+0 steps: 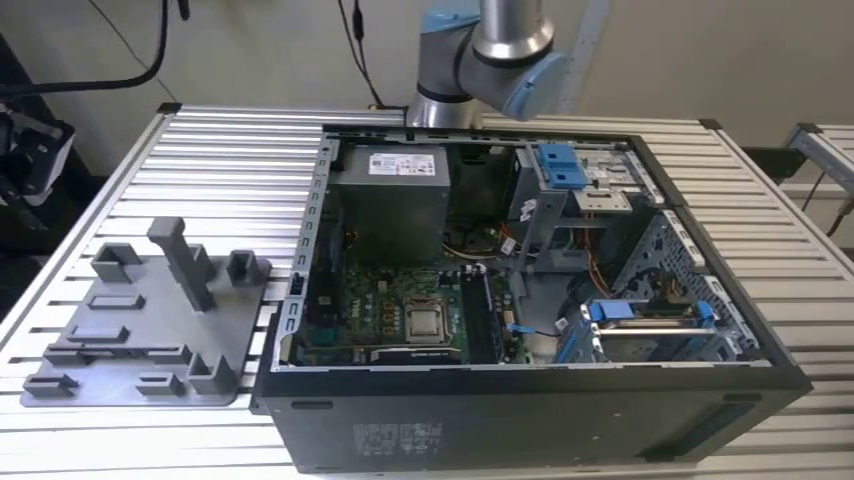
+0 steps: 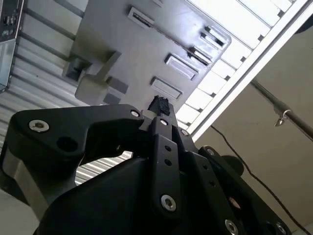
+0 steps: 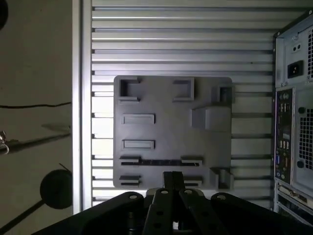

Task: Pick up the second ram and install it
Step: 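Reach for the second ram, then pick up the second ram and move it above second insertion slot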

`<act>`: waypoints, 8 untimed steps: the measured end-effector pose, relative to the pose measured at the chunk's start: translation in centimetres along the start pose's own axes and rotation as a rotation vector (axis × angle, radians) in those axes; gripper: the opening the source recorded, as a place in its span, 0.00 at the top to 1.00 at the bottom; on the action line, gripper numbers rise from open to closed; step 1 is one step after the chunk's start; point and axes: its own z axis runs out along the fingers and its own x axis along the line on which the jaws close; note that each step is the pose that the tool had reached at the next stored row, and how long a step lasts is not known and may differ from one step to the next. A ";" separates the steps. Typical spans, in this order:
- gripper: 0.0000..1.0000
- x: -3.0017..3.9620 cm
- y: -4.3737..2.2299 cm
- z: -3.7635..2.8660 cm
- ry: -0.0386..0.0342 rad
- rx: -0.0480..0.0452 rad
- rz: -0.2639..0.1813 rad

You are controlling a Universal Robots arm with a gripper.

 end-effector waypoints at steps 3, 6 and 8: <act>0.89 0.00 -0.86 0.03 0.0000 0.0000 0.000; 0.89 0.01 -0.96 0.05 0.0000 0.0000 0.000; 0.89 0.05 -0.97 0.05 0.0000 0.0000 0.000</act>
